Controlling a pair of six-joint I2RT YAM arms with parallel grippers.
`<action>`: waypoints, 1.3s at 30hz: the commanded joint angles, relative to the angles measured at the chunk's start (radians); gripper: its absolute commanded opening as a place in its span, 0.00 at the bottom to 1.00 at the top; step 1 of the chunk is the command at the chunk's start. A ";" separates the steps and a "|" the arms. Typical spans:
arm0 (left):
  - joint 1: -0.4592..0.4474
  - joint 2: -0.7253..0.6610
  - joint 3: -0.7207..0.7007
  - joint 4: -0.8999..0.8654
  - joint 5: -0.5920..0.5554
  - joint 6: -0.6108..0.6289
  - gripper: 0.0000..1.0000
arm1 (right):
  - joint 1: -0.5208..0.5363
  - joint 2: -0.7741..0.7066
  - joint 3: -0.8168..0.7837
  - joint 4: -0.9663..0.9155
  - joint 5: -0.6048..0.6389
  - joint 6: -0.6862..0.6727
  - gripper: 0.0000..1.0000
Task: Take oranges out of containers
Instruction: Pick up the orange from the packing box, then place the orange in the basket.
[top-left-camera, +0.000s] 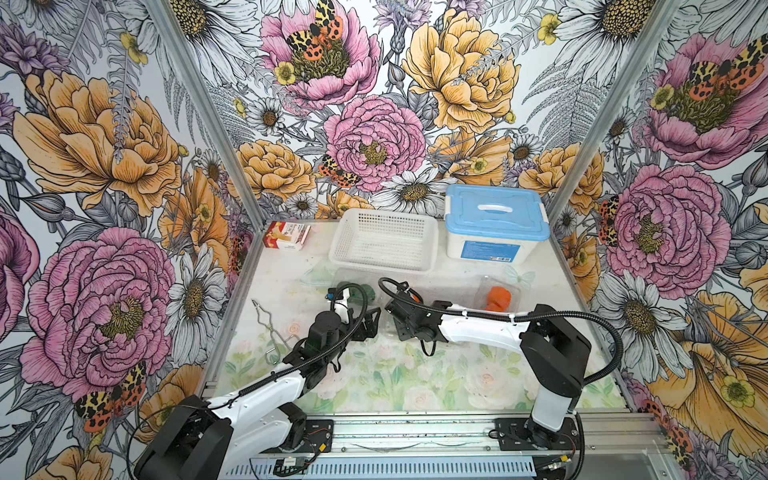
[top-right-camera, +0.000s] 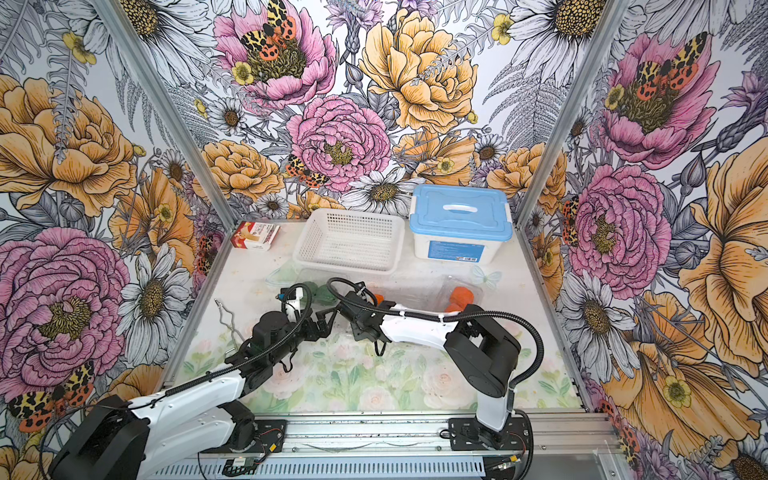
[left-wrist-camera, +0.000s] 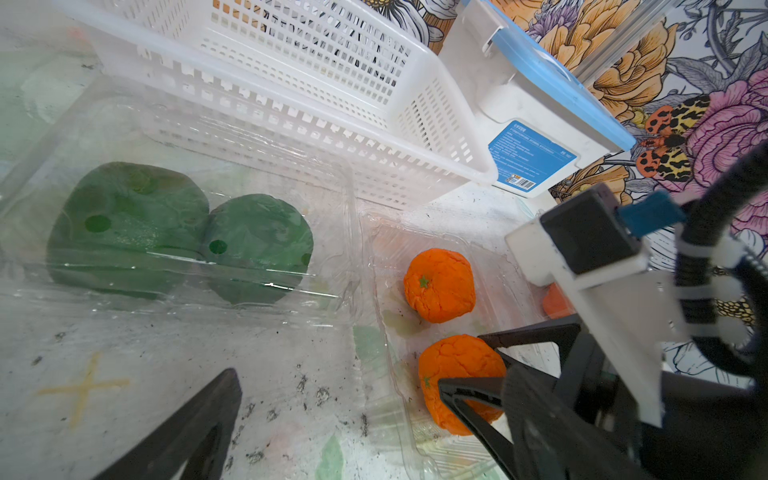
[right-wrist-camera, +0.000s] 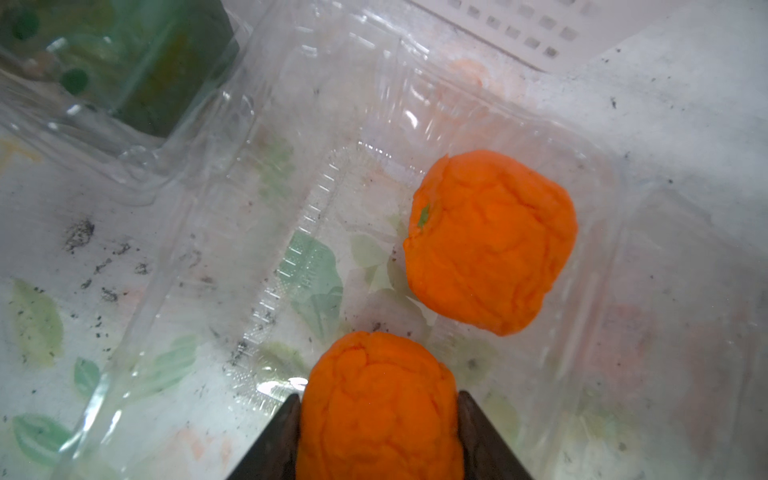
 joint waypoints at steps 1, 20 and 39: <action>0.010 0.009 0.010 0.028 0.012 -0.015 0.99 | 0.008 -0.050 0.027 0.001 0.047 -0.005 0.44; 0.017 0.026 0.011 0.030 0.006 -0.007 0.99 | -0.151 -0.088 0.232 0.035 0.001 -0.160 0.41; 0.043 0.045 0.017 0.031 0.016 0.026 0.99 | -0.392 0.219 0.629 0.033 -0.090 -0.255 0.59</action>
